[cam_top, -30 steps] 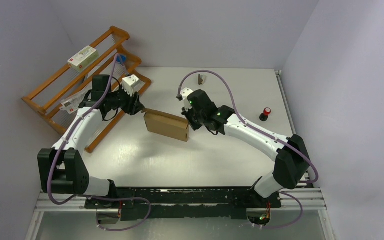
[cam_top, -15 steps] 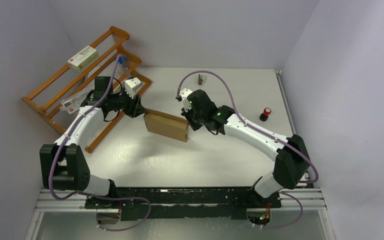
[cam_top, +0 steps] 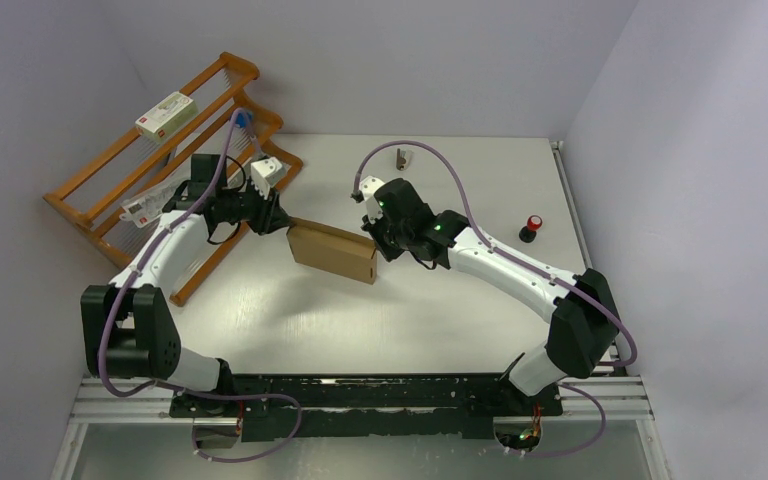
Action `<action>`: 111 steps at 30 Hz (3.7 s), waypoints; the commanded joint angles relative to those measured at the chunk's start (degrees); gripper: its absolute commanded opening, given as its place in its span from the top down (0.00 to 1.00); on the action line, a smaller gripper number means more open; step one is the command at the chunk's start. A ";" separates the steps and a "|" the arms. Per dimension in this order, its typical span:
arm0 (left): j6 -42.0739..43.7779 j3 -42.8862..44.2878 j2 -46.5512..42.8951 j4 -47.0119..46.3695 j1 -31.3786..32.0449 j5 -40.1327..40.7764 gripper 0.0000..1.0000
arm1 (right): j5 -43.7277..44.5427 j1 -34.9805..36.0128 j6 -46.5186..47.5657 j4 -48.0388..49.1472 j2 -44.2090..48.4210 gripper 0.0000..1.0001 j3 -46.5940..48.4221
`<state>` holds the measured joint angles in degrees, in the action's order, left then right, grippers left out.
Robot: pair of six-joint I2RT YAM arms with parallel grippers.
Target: Fold the paper box
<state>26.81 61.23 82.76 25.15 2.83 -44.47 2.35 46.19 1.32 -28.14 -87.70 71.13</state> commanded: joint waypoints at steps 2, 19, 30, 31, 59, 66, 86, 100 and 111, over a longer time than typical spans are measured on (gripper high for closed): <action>0.62 1.61 0.15 0.49 -0.19 -2.65 0.78 | -0.16 -0.09 0.02 0.41 -0.72 1.00 1.99; -16.48 -2.00 -4.85 0.84 6.61 9.05 0.95 | 5.48 -0.05 -10.30 -2.07 -4.83 1.00 5.58; -33.97 -8.92 -12.92 -5.42 12.80 20.56 0.95 | 8.20 0.80 -18.71 -4.69 -6.17 1.00 7.95; -35.40 -9.89 -14.22 -6.32 13.15 21.99 0.95 | 8.45 0.89 -19.56 -4.27 -5.83 1.00 7.59; -51.93 -30.88 -33.70 -27.78 19.98 37.73 0.95 | 26.07 9.80 -32.25 15.82 3.60 1.00 -7.86; -52.28 -31.32 -33.96 -28.13 20.71 38.04 0.95 | 27.78 10.02 -34.11 16.72 4.09 1.00 -9.14; -53.00 -32.14 -34.67 -28.39 22.31 39.05 0.95 | 30.36 10.49 -33.11 18.61 5.40 1.00 -13.67; -53.00 -32.14 -34.12 -28.03 22.91 38.76 0.95 | 31.10 11.56 -32.24 22.24 5.80 1.00 -17.13; -52.95 -32.43 -34.58 -27.51 23.42 40.06 0.95 | 31.90 12.47 -31.52 24.07 5.79 1.00 -18.74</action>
<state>-24.49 29.28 48.69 0.64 24.29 -1.02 38.20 56.51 -29.26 -6.35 -81.97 53.52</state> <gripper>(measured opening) 0.057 0.010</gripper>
